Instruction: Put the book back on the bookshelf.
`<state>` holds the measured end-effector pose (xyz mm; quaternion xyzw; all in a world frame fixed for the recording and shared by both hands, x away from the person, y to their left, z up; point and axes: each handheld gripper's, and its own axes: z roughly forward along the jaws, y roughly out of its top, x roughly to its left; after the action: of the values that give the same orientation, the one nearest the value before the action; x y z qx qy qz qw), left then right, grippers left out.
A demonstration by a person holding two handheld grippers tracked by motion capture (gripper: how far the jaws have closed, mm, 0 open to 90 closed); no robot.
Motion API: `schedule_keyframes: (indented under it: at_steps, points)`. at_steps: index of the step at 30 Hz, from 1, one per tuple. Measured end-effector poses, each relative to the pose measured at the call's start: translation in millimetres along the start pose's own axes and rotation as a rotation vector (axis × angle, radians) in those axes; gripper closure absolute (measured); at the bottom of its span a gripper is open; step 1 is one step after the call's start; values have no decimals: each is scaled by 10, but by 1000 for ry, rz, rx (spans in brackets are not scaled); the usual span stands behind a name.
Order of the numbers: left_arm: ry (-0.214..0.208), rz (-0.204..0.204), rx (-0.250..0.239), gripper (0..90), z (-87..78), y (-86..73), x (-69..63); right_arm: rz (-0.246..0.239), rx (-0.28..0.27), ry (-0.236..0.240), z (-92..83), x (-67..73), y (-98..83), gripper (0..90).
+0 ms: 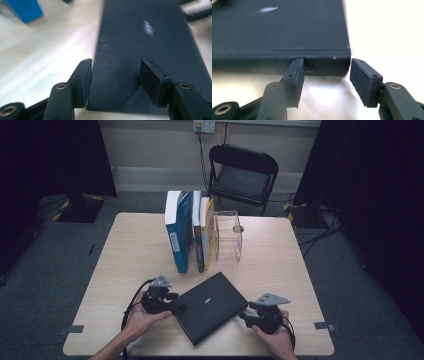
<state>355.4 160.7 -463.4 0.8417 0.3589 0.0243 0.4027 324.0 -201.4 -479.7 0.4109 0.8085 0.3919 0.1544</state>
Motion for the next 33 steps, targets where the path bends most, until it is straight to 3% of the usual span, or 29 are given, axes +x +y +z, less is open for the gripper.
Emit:
schedule_keyframes:
  at_steps: [4, 8, 10, 12, 14, 16, 19, 23, 27, 30, 32, 33]
  points:
    - [-36, -4, 19, 461, -24, -53, -100, 23, -9, -77, 133, -101, 130, 457]
    - [-82, -14, 19, 523, -35, -54, -48, 43, -25, -109, 188, -140, 193, 448]
    - [-100, -43, -1, 529, -14, -15, -11, 56, -31, -106, 181, -135, 215, 441]
    - [-77, -52, 2, 473, 49, 48, 7, 44, -20, -79, 136, -69, 186, 441]
    - [-67, -56, 5, 479, 135, 101, 36, 44, -12, -68, 120, -41, 162, 446]
    - [-92, -73, 2, 497, 196, 155, 71, 37, 5, -44, 101, 17, 114, 451]
    - [-69, -74, 2, 501, 237, 198, 50, 17, 19, -38, 115, 84, 80, 463]
    - [-69, -88, 1, 499, 222, 172, 32, 31, 20, -17, 121, 46, 81, 443]
    - [-105, -71, 29, 488, 171, 98, -47, 21, 14, -57, 135, 50, 103, 482]
    - [-208, -107, 59, 489, 164, -11, -113, 29, -1, -90, 160, 25, 141, 497]
    - [-165, -117, 28, 483, 141, -30, -188, 29, -11, -96, 183, 19, 188, 496]
    - [-165, -112, 37, 483, 153, -16, -186, 29, -11, -96, 183, 19, 188, 496]
